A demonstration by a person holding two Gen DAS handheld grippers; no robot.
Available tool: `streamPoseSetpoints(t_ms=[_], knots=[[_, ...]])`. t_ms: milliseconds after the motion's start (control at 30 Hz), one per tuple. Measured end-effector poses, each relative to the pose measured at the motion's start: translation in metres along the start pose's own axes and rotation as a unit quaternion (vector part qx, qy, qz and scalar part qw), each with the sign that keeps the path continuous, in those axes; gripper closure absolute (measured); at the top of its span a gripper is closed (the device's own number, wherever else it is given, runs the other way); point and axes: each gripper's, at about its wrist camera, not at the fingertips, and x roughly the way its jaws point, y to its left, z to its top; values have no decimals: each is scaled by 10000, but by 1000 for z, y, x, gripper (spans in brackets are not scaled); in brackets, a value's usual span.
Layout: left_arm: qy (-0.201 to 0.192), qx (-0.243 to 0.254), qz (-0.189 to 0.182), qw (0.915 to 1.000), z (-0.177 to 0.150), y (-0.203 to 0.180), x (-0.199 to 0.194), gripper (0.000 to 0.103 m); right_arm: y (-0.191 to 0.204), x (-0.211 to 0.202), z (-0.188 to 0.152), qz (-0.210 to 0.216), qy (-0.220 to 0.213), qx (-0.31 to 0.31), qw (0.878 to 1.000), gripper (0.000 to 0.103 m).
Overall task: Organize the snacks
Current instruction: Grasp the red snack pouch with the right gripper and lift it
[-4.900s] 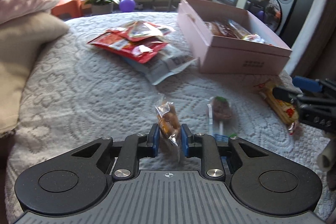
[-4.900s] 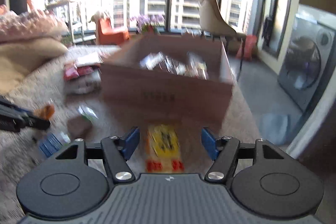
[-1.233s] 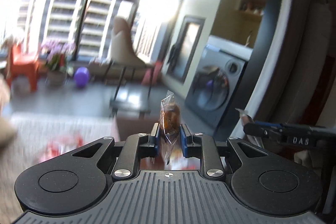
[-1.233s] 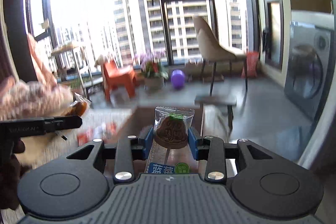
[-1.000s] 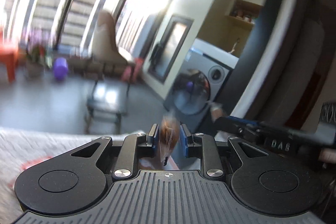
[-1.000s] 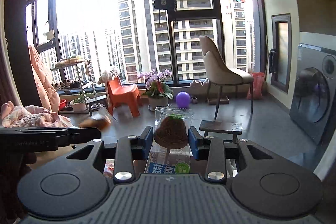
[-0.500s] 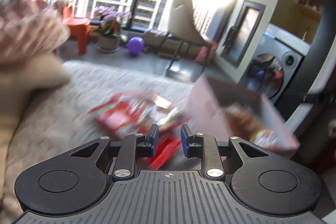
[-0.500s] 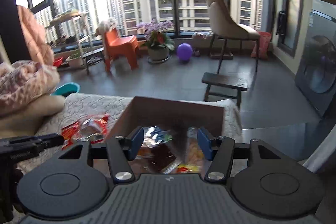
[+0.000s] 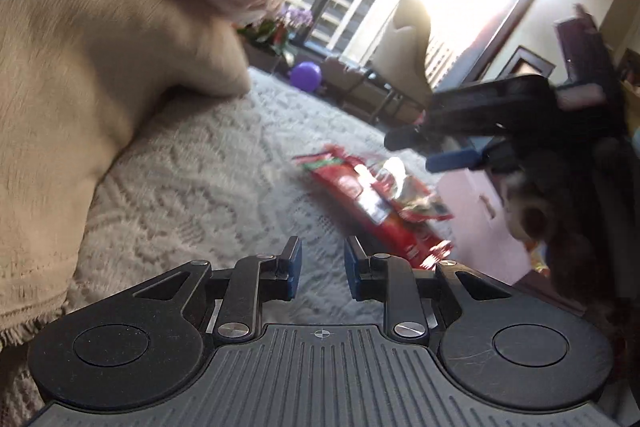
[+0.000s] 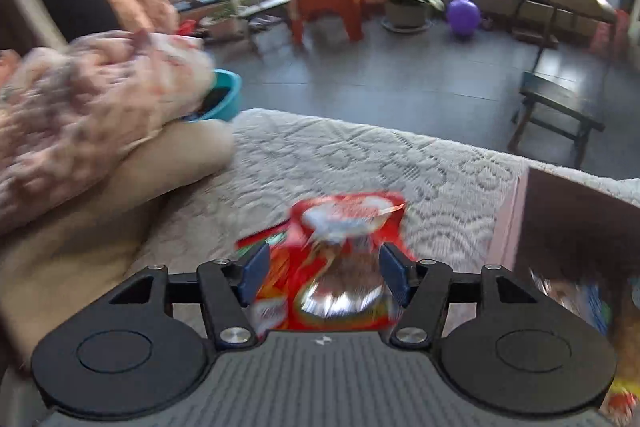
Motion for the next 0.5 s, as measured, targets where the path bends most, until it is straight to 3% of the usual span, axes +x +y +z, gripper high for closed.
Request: streamPoseSetpoints(t_ms=[100,167,300,500], knots=[[50,-57,-51,10000,-3,3,0,77,-4,36,11,-584,119,109,9982,42],[-16,-90,-117,9999,-2,4,-3,77,-10,49,12,-666,247,192,9973,42],[-122,-306,-59,9994,2,12,-10,77,-12,40,-1,-171,506,569,9969,41],[-247,-383,39,9990,4,17,-15,77,14,6,-44,586,940,175,9937,49]])
